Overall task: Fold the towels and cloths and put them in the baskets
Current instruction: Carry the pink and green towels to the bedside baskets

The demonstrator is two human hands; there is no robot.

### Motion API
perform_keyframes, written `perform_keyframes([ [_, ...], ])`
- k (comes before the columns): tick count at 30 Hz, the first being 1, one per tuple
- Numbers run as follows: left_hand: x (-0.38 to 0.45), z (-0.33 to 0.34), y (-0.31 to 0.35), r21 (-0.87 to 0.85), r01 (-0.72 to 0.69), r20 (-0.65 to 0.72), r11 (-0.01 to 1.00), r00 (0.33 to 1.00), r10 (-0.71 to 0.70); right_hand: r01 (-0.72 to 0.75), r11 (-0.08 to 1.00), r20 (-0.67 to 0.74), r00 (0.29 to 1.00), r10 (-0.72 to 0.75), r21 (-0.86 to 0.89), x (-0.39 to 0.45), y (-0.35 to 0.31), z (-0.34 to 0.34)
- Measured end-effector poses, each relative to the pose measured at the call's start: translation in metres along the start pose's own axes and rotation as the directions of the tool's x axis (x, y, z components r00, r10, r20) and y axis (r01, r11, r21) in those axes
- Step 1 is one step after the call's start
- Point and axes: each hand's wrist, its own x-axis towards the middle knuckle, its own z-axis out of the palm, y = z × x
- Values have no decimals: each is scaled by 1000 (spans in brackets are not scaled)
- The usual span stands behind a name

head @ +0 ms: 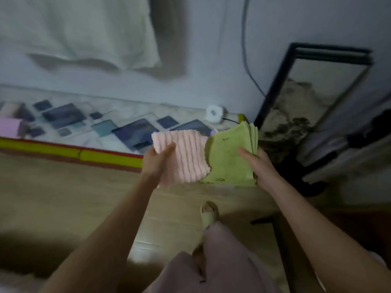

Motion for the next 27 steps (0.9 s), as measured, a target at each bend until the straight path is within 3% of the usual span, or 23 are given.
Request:
perform_keyframes([
  [3,32,-57,-7,-140,47,-204,989,976,-75,64,995,158,986,-52,-74,53,-30,87],
  [6,53,-116,-11,-249,46,-399,967,905,-146,80,982,367,930,-12,-172,91,-51,183],
  [11,50,-217,-24,-437,-10,-616,899,732,-291,205,931,661,749,49,-301,104,-75,344],
  [18,44,-357,-74,-593,-104,-709,798,537,-457,404,844,856,502,119,-354,58,-59,552],
  [22,55,-442,-95,-667,-140,-685,731,500,-529,410,853,892,434,129,-323,25,-40,654],
  [27,68,-584,-99,-639,-140,-724,757,443,-529,370,870,910,374,181,-325,-23,-30,796],
])
